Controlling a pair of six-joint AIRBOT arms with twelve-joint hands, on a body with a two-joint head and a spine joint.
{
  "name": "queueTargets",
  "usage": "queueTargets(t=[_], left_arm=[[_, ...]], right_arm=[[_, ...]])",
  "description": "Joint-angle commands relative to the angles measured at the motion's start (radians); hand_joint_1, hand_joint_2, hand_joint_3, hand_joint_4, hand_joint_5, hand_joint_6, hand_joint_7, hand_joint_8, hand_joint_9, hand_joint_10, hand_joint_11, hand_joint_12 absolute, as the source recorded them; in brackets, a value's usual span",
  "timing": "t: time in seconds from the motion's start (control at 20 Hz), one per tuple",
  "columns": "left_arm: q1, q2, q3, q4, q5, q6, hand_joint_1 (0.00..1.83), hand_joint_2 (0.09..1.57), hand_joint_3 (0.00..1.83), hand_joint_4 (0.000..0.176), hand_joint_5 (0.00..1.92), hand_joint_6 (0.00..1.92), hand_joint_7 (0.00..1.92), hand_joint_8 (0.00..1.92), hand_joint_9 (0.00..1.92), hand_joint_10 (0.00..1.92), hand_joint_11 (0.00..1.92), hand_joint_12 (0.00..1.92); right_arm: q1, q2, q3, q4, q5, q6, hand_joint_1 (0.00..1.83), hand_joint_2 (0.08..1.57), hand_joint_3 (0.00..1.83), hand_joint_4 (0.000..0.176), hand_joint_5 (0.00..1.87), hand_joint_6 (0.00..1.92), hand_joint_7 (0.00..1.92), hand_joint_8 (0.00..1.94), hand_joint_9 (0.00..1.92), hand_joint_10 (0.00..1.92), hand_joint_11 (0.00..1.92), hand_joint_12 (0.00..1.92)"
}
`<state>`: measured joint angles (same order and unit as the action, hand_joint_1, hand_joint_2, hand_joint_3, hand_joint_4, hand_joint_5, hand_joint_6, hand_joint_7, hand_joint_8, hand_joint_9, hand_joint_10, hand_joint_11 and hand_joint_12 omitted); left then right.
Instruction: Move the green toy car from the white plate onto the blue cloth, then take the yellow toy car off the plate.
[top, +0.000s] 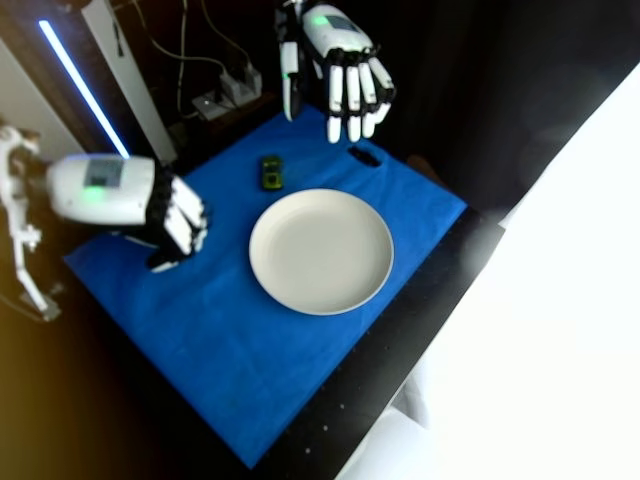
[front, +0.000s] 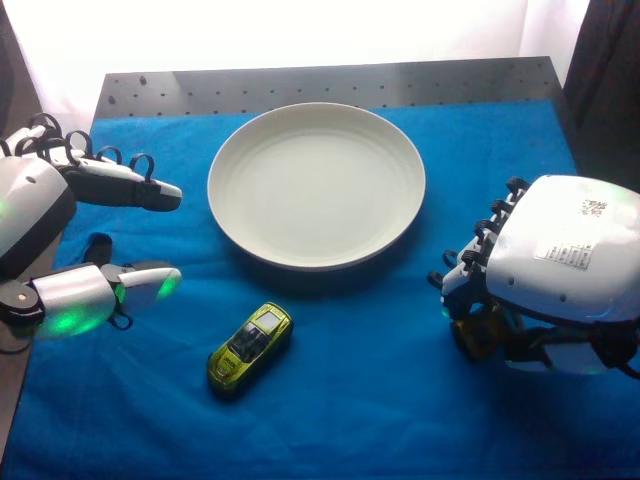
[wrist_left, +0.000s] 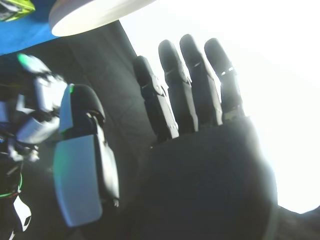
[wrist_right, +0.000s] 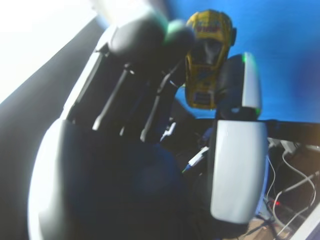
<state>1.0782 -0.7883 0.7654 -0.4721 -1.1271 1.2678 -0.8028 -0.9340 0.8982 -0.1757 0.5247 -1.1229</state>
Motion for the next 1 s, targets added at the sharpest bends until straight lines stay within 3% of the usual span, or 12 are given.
queueTargets(t=[0.0, 0.1, 0.15, 0.2, 0.3, 0.35, 0.55, 0.6, 0.65, 0.75, 0.8, 0.95], left_arm=[[-0.004, 0.003, 0.0, 0.022, -0.123, -0.004, 0.69, 1.07, 0.0, 0.108, 0.79, 0.0, 0.73, 0.02, 0.41, 0.57, 0.0, 1.42], [-0.004, 0.003, 0.001, 0.022, -0.122, -0.004, 0.68, 1.07, 0.0, 0.1, 0.79, 0.0, 0.73, 0.02, 0.33, 0.77, 0.0, 1.45], [-0.004, 0.002, 0.001, 0.022, -0.122, -0.004, 0.67, 1.08, 0.0, 0.088, 0.77, 0.0, 0.74, 0.02, 0.33, 0.77, 0.0, 1.38], [-0.004, 0.002, 0.001, 0.022, -0.122, -0.004, 0.67, 1.08, 0.0, 0.086, 0.77, 0.0, 0.74, 0.02, 0.32, 0.77, 0.0, 1.39], [-0.004, 0.002, 0.001, 0.022, -0.122, -0.004, 0.67, 1.08, 0.0, 0.105, 0.77, 0.01, 0.73, 0.02, 0.31, 0.78, 0.0, 1.41], [-0.004, 0.002, 0.001, 0.022, -0.121, -0.004, 0.68, 1.07, 0.0, 0.091, 0.77, 0.0, 0.71, 0.01, 0.33, 0.65, 0.0, 1.4], [-0.003, 0.002, 0.001, 0.021, -0.121, -0.004, 0.7, 1.08, 0.0, 0.088, 0.78, 0.0, 0.72, 0.01, 0.31, 0.8, 0.0, 1.48], [-0.003, 0.002, 0.001, 0.021, -0.122, -0.004, 0.71, 1.08, 0.0, 0.087, 0.79, 0.0, 0.73, 0.01, 0.28, 0.81, 0.0, 1.41], [-0.003, 0.002, 0.001, 0.021, -0.123, -0.005, 0.71, 1.08, 0.0, 0.087, 0.79, 0.0, 0.73, 0.01, 0.28, 0.81, 0.0, 1.41], [-0.001, 0.002, 0.0, 0.021, -0.125, -0.007, 0.72, 1.07, 0.0, 0.087, 0.79, 0.0, 0.71, 0.0, 0.33, 0.65, 0.0, 1.35], [-0.001, 0.002, 0.0, 0.02, -0.126, -0.008, 0.71, 1.07, 0.0, 0.106, 0.79, 0.0, 0.71, 0.0, 0.36, 0.57, 0.0, 1.35], [0.0, 0.007, 0.0, 0.021, -0.144, -0.016, 0.72, 1.06, 0.0, 0.096, 0.81, 0.0, 0.73, 0.01, 0.41, 0.57, 0.0, 1.35]], right_arm=[[0.0, -0.014, 0.002, 0.005, 0.098, -0.002, 1.32, 1.05, 0.0, 0.0, 1.15, 0.53, 1.1, 1.02, 1.08, 1.28, 1.01, 1.55], [-0.008, -0.032, 0.012, 0.005, 0.081, -0.002, 1.29, 1.04, 0.0, 0.0, 1.14, 0.65, 1.17, 0.84, 1.11, 1.1, 0.92, 1.39], [-0.009, -0.039, 0.016, 0.005, 0.077, -0.002, 1.29, 1.05, 0.0, 0.0, 1.12, 0.61, 1.1, 1.03, 1.06, 1.23, 0.92, 1.46], [-0.009, -0.041, 0.016, 0.005, 0.077, -0.002, 1.21, 1.05, 0.01, 0.0, 1.09, 0.79, 0.93, 1.07, 0.93, 1.25, 0.82, 1.5], [-0.008, -0.043, 0.016, 0.007, 0.079, -0.002, 1.18, 0.93, 0.0, 0.0, 0.67, 0.72, 0.63, 1.04, 0.58, 1.28, 0.47, 1.58], [-0.008, -0.043, 0.016, 0.007, 0.079, -0.002, 1.02, 0.9, 0.0, 0.0, 0.43, 0.73, 0.32, 1.27, 0.3, 1.52, 0.27, 1.76], [-0.008, -0.043, 0.007, 0.019, 0.093, -0.002, 0.9, 0.85, 0.0, 0.0, 0.28, 0.83, 0.22, 1.24, 0.22, 1.45, 0.18, 1.73], [-0.008, -0.041, 0.004, 0.019, 0.099, -0.002, 0.82, 0.8, 0.0, 0.0, 0.21, 0.83, 0.19, 1.05, 0.16, 1.27, 0.03, 1.7], [-0.008, -0.039, 0.001, 0.02, 0.108, -0.002, 0.82, 0.8, 0.0, 0.0, 0.21, 0.83, 0.19, 1.05, 0.16, 1.27, 0.03, 1.7], [-0.008, -0.024, -0.013, 0.022, 0.129, -0.002, 0.79, 0.78, 0.0, 0.0, 0.13, 0.99, 0.19, 1.17, 0.18, 1.35, 0.03, 1.75], [-0.008, -0.004, -0.023, 0.028, 0.152, -0.002, 0.77, 0.79, 0.0, 0.0, 0.13, 1.02, 0.2, 1.19, 0.2, 1.37, 0.04, 1.76], [-0.008, 0.072, -0.051, 0.075, 0.279, -0.002, 0.8, 0.87, 0.03, 0.0, 0.14, 1.17, 0.11, 1.47, 0.12, 1.65, 0.1, 1.92]])
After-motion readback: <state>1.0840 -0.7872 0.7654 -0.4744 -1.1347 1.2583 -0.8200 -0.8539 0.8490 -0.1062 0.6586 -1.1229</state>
